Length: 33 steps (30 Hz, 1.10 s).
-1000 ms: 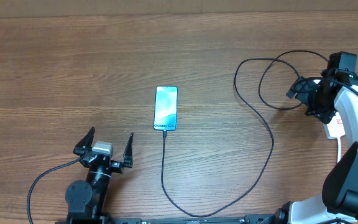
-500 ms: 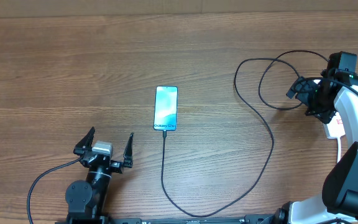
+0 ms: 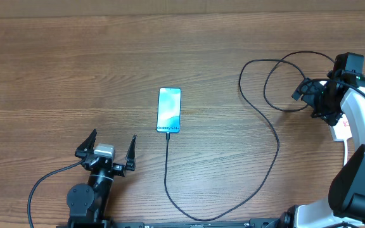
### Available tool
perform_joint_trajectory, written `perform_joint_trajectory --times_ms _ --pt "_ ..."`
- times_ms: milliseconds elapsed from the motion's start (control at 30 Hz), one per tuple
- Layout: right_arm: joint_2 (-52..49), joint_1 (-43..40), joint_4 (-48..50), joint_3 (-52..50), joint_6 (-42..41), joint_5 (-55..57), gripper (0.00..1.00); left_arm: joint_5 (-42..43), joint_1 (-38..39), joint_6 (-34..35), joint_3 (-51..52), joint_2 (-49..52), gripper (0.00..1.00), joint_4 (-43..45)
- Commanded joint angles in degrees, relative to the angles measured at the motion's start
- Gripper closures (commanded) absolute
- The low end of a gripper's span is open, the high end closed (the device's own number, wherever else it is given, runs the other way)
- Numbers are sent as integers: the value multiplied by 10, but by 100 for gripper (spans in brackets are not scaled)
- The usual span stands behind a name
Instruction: Plug charger to phone and switch on socket
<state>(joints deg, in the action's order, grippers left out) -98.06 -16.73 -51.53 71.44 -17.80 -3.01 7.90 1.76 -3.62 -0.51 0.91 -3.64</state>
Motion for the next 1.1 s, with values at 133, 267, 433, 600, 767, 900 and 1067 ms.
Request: perform_joint_trajectory --times_ms 133,267,433,600,767,900,1067 --pt "2 4 2 -1 0 -1 0 -8 -5 -13 3 -6 0 -1" --pt "2 4 3 -1 0 -1 0 -8 -5 -13 3 -6 0 -1" --pt "2 4 3 -1 0 -1 0 -8 -17 -13 2 -6 1 -1" --pt "2 4 2 -1 1 -1 0 -8 -29 -13 3 -6 1 -2" --pt "2 4 3 -1 1 -1 0 -8 -29 -13 2 -6 0 -2" --pt "2 4 3 -1 0 -1 0 -8 -29 -13 2 -6 0 -2" --pt "2 4 3 -1 0 -1 0 -8 -29 -13 2 -6 0 -2"
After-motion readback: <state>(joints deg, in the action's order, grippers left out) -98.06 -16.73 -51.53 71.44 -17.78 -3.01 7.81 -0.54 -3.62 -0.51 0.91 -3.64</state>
